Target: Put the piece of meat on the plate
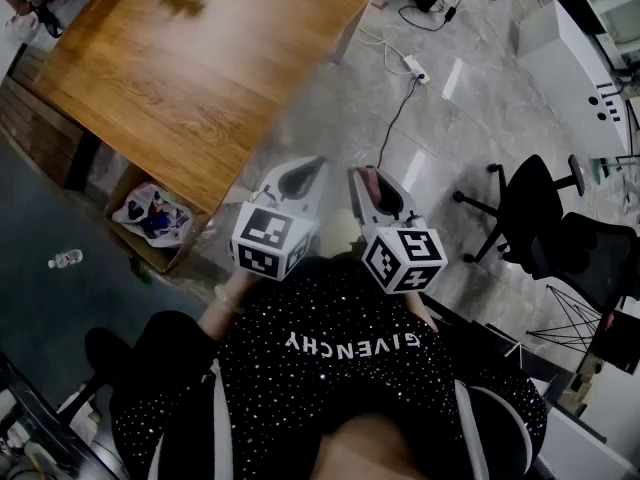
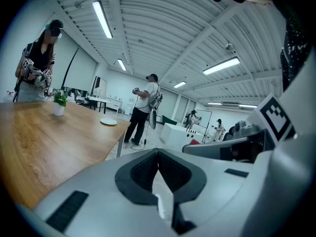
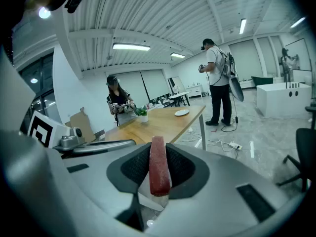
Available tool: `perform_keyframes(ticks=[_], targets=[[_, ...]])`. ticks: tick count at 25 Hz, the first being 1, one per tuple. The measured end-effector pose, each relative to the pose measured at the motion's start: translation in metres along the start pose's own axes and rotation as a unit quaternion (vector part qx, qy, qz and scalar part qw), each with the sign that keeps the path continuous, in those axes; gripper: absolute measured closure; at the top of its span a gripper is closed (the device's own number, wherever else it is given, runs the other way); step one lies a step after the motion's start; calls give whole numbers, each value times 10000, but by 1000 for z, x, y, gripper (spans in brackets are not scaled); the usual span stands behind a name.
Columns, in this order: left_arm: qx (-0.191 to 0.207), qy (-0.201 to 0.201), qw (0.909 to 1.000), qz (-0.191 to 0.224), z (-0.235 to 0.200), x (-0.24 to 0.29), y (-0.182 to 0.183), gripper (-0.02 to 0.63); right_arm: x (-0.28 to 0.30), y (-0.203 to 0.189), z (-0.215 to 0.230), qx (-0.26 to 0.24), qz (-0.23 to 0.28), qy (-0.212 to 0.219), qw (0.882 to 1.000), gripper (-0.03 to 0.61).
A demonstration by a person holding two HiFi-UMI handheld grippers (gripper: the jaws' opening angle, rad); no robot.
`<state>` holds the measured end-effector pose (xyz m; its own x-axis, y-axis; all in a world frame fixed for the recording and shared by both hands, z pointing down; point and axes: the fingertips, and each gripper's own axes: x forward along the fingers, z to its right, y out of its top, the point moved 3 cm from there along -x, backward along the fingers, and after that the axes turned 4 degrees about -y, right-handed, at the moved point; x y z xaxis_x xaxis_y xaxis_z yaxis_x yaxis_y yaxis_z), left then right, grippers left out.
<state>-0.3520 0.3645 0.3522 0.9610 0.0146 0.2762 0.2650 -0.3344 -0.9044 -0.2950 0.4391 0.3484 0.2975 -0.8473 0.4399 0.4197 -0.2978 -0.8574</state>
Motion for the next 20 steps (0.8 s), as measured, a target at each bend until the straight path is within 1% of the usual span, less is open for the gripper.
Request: perform_keyframes(ticks=[7, 13, 20], targets=[[-31, 84, 9999, 79, -13, 15, 5, 604, 22, 22, 10, -71, 243, 46, 9997, 482], [38, 322, 9993, 168, -33, 49, 31, 604, 58, 50, 31, -119, 247, 268, 9993, 482], [-21, 492, 9986, 196, -56, 102, 62, 604, 106, 86, 61, -206, 123, 531, 9983, 482]])
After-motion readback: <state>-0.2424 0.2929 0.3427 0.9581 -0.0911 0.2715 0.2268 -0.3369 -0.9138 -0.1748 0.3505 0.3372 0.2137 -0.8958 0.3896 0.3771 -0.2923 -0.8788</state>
